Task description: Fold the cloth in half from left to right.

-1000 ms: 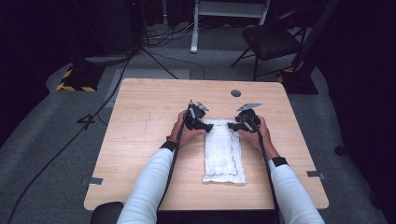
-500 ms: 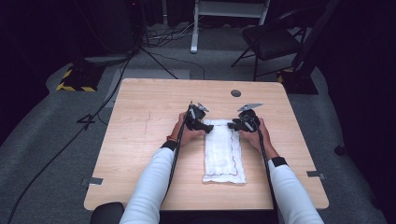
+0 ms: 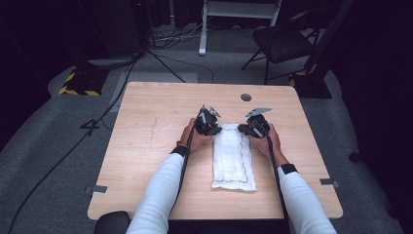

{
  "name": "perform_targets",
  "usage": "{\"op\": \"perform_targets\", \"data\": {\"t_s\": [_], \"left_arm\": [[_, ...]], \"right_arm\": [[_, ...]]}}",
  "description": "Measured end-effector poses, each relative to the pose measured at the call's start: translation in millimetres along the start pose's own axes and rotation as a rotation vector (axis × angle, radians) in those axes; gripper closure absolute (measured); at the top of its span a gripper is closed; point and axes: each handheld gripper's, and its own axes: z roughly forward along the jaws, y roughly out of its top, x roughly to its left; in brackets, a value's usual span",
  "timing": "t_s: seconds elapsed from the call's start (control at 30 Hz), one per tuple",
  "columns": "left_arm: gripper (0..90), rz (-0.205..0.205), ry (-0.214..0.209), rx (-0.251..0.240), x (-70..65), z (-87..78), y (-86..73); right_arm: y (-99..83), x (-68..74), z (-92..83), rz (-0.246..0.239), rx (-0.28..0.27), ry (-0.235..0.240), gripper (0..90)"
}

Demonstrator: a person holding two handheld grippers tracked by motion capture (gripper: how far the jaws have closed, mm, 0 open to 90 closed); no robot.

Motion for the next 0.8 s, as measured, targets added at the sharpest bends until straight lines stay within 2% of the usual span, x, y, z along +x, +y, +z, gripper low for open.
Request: {"op": "perform_targets", "data": {"t_s": [0.1,0.2,0.3,0.53,0.6,0.8], "left_arm": [[78.9,0.007,0.02,-0.026,1.4,-6.6,6.4],[79.4,0.037,0.048,-0.069,-0.2,-16.3,13.9],[80.0,0.048,0.071,-0.096,-1.7,-25.1,21.2],[80.2,0.089,0.098,-0.17,-1.1,-48.1,34.6],[80.1,0.094,0.105,-0.178,-0.3,-53.0,37.2],[80.2,0.117,0.1,-0.176,-0.7,-58.7,38.1]], "right_arm": [[5.2,1.0,-5.7,-0.012,-0.031,-0.019,84.1],[10.8,1.0,-13.1,-0.022,-0.06,-0.033,84.3],[18.2,1.3,-22.1,-0.037,-0.089,-0.049,84.6],[38.3,4.4,-46.4,-0.072,-0.167,-0.083,85.0],[41.3,5.8,-51.0,-0.084,-0.195,-0.085,85.1],[45.9,9.2,-56.9,-0.096,-0.214,-0.083,85.2]]}}
